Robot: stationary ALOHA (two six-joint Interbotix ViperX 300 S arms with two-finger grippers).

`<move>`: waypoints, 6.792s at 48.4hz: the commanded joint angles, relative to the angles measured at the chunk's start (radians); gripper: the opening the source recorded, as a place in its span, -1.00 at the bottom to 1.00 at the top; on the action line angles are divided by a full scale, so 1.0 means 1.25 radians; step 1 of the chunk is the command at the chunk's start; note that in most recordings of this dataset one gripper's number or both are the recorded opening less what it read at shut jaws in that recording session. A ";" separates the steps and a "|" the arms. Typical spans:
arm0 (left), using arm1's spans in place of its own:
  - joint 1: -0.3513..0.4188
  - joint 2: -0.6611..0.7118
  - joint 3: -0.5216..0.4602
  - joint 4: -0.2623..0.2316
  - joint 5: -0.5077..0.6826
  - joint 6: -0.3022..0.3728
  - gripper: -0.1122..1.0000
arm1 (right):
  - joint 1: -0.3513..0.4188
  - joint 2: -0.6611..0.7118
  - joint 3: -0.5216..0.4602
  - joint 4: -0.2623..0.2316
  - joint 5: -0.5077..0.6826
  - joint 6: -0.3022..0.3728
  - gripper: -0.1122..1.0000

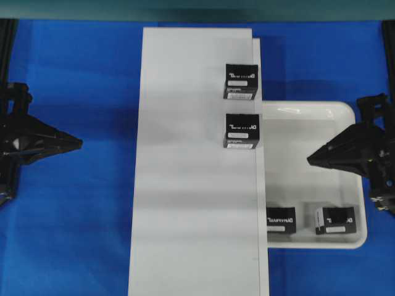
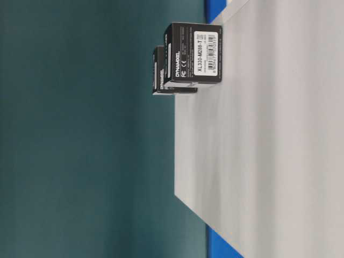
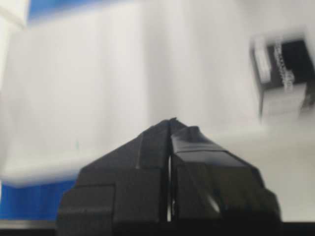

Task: Place the box from the white plastic tray onto the white base.
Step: 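Move the right gripper over the lower-left box in the white tray, then lower the right gripper and close it on the lower-left black box, then lift the held box and carry it left over the white base, then lower the box onto the base below the two boxes in the row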

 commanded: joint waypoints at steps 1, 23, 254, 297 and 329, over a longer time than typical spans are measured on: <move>0.001 0.007 -0.025 0.002 0.013 -0.001 -0.93 | 0.017 0.052 -0.047 0.002 0.096 0.001 -0.88; 0.001 0.012 -0.036 0.002 0.028 -0.001 -0.93 | 0.092 0.244 -0.121 -0.002 0.237 0.000 -0.88; -0.006 0.010 -0.037 0.002 0.038 -0.023 -0.93 | 0.039 0.609 -0.495 -0.112 0.434 -0.017 0.26; -0.009 0.007 -0.037 0.001 0.039 -0.023 -0.93 | 0.049 0.677 -0.482 -0.112 0.399 -0.049 0.26; -0.007 0.007 -0.036 0.002 0.042 -0.023 -0.93 | 0.056 0.685 -0.470 -0.113 0.396 -0.049 0.26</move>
